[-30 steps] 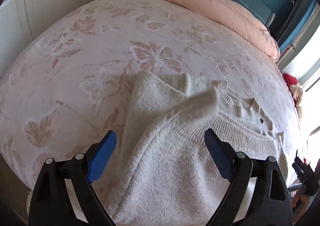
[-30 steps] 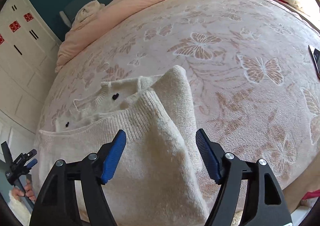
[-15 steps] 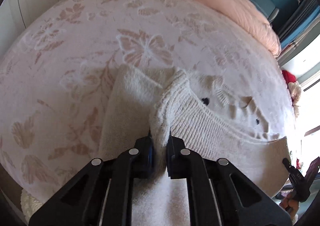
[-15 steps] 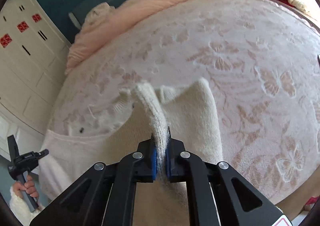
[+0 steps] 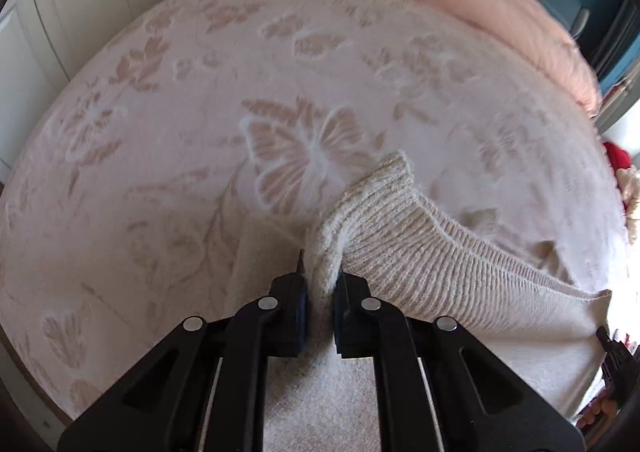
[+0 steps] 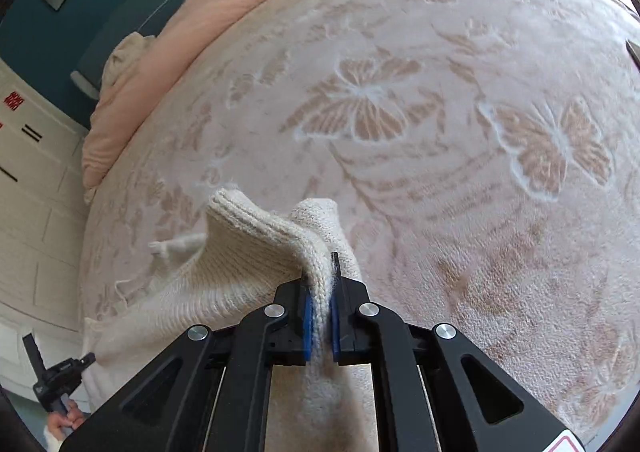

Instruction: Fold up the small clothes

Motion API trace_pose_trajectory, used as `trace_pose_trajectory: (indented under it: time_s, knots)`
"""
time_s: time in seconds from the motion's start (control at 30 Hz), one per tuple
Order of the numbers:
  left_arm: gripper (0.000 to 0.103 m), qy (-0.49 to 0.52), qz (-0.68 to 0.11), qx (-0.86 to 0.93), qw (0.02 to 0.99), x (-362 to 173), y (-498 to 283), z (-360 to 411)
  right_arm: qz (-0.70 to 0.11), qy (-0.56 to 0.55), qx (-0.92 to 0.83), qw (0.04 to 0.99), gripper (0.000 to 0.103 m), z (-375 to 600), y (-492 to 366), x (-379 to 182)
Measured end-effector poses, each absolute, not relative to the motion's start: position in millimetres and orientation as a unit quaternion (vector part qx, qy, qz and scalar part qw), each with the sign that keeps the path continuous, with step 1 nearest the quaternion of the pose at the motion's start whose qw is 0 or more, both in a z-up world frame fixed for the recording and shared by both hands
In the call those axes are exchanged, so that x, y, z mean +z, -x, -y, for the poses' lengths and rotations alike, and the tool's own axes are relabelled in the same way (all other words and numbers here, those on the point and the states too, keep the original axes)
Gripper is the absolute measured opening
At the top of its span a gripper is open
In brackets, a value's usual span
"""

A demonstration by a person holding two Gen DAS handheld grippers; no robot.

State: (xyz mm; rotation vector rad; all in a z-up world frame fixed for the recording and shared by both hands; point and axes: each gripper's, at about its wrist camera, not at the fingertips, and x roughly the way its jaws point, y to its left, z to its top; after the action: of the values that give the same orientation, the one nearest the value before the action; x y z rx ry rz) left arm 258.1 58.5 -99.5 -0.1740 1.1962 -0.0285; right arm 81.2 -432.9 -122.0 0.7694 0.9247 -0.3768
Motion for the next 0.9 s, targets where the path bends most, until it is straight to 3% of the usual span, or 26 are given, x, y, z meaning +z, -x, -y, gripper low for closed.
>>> trace_pose_trajectory:
  time_s: [0.1,0.17,0.2,0.27,0.33,0.4,0.47,0.53,0.63,0.77,0.9]
  knots:
    - [0.009,0.081,-0.56,-0.008,0.824,-115.6,-254.5,-58.3,-0.437,-0.361,-0.156,0.809,0.007,427.5,-83.5,-124.0]
    - [0.013,0.065,-0.556,-0.012,0.829,-114.1,-252.5,-53.6,-0.444,-0.341,-0.142,0.816,0.014,418.5,-87.7,-114.7]
    - [0.019,0.061,-0.554,-0.016,0.83,-111.6,-250.9,-50.9,-0.443,-0.322,-0.151,0.823,0.016,412.2,-86.3,-105.6]
    - [0.038,0.06,-0.547,-0.018,0.835,-101.1,-246.1,-49.3,-0.422,-0.292,-0.17,0.841,0.039,397.1,-76.8,-82.4]
    - [0.066,0.077,-0.528,-0.009,0.846,-82.6,-230.9,-54.9,-0.402,-0.272,-0.159,0.86,0.041,371.5,-63.3,-59.9]
    - [0.067,0.104,-0.506,-0.02,0.856,-62.7,-207.4,-58.6,-0.407,-0.245,-0.105,0.874,0.036,330.4,-55.2,-48.6]
    - [0.067,0.118,-0.496,-0.04,0.859,-48.6,-178.4,-49.3,-0.427,-0.228,-0.041,0.874,0.021,280.3,-52.7,-51.1]
    - [0.068,0.119,-0.507,-0.077,0.85,-46.2,-145.7,-25.3,-0.467,-0.208,0.023,0.859,0.012,223.8,-54.3,-65.1]
    - [0.068,0.068,-0.535,-0.112,0.835,-64.8,-109.1,15.4,-0.505,-0.181,0.062,0.842,0.008,173.6,-54.7,-92.1]
    - [0.068,-0.001,-0.547,-0.046,0.836,-94.1,-94.1,1.3,-0.523,-0.188,-0.027,0.831,0.0,224.4,-32.3,-116.7]
    - [0.067,0.043,-0.564,-0.017,0.825,-107.5,-94.8,-64.5,-0.508,-0.271,-0.137,0.806,0.0,332.6,28.6,-129.5]
